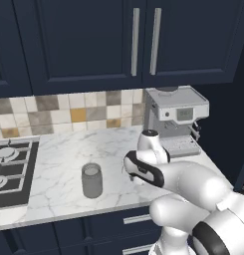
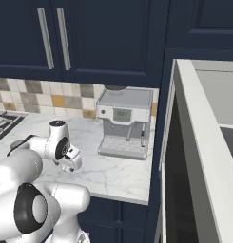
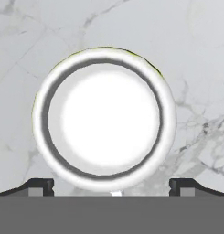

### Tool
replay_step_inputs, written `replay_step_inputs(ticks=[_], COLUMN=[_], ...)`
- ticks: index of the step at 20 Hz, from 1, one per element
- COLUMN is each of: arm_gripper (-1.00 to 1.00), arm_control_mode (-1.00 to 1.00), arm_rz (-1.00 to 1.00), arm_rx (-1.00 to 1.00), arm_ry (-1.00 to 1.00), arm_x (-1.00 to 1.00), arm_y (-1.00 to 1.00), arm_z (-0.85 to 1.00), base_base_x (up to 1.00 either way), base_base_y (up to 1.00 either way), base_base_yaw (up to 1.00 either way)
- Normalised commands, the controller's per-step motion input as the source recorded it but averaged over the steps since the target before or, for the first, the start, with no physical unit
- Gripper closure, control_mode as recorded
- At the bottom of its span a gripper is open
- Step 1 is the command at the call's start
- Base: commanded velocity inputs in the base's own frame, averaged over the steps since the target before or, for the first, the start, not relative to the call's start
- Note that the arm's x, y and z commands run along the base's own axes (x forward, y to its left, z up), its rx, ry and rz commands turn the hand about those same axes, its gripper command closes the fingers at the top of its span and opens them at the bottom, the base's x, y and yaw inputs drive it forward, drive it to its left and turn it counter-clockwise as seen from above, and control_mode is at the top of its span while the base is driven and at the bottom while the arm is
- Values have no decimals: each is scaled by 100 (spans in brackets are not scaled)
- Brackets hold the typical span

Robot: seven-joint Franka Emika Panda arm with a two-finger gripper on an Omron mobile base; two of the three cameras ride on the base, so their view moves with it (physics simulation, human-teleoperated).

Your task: Pick the mug from the counter and place it inside the microwave. Then close the microwave.

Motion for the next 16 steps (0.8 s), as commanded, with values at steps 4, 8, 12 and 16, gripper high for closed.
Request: replay_step_inputs(ticks=[4, 8, 12, 16], arm_gripper=[-100, -100, -100, -100], arm_control_mode=[-100, -100, -100, -100], arm_rz=[0, 0, 0, 0], arm_rx=[0, 0, 0, 0], arm_ry=[2, 2, 1, 0], arm_x=[0, 0, 0, 0], arm_y=[0, 0, 0, 0], arm_z=[-14, -8, -6, 0], base_base_x=[0, 0, 0, 0], base_base_y=[0, 0, 0, 0], base_base_yaw=[0, 0, 0, 0])
